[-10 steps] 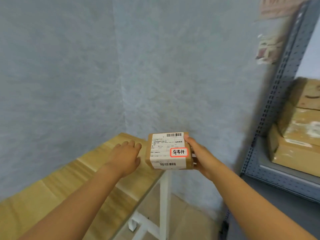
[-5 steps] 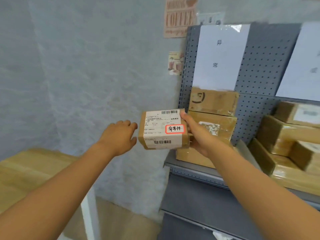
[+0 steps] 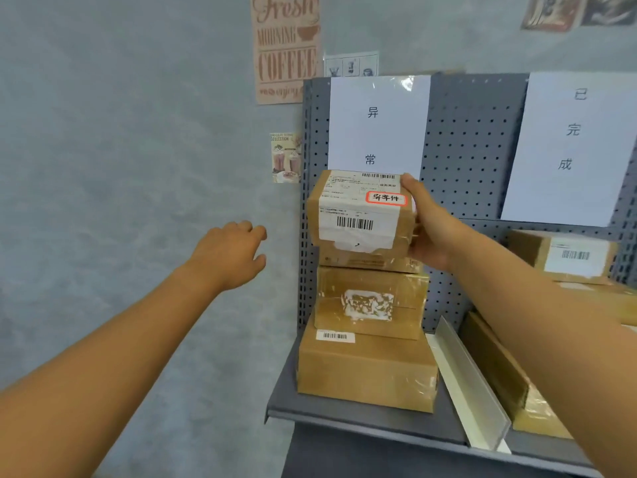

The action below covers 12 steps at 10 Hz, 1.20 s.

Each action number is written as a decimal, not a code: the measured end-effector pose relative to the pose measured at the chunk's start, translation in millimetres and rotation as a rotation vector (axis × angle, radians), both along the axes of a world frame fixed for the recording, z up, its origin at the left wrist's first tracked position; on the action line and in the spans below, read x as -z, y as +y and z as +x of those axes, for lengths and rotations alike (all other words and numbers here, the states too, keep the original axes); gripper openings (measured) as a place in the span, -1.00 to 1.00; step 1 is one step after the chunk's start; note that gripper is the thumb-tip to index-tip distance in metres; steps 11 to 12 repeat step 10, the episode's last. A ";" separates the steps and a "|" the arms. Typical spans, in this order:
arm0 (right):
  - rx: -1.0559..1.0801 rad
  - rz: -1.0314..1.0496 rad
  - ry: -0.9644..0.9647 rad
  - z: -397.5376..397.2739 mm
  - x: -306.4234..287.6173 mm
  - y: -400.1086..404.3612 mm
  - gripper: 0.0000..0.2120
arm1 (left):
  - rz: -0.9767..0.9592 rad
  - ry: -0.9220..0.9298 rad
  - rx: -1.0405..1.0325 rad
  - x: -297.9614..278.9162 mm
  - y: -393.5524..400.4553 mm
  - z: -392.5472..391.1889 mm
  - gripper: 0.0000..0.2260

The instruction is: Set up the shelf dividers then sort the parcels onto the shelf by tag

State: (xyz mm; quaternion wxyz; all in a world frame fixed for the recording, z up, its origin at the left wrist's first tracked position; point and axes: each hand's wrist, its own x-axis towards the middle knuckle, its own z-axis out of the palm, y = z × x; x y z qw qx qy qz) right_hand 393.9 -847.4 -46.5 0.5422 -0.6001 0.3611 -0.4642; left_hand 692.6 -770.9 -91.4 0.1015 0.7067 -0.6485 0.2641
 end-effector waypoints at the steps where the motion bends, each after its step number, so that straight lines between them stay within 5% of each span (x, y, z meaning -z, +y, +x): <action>1: 0.039 -0.003 0.003 -1.6 -14.8 -33.2 -0.51 | 0.019 0.004 0.017 -2.7 -41.7 4.5 -0.59; 3: 0.159 0.021 0.015 13.3 -48.4 -95.5 -0.49 | -0.003 -0.023 0.073 -6.1 -102.3 13.2 -0.59; 5: 0.208 0.127 0.248 20.2 -63.4 -145.6 -0.44 | 0.026 0.001 0.069 4.9 -133.1 26.1 -0.60; 7: 0.261 0.130 0.291 14.9 -60.4 -172.7 -0.60 | 0.067 0.030 0.039 21.5 -146.7 26.9 -0.59; 9: 0.445 -0.181 0.360 23.5 -74.9 -165.8 -0.54 | 0.062 0.044 0.019 22.5 -140.8 24.7 -0.59; 10: 0.504 -0.590 0.387 40.1 -74.7 -147.1 -0.66 | 0.041 0.038 0.032 15.6 -136.4 21.6 -0.59; 12: 0.504 -0.590 0.387 40.1 -74.7 -147.1 -0.66 | 0.041 0.038 0.032 15.6 -136.4 21.6 -0.59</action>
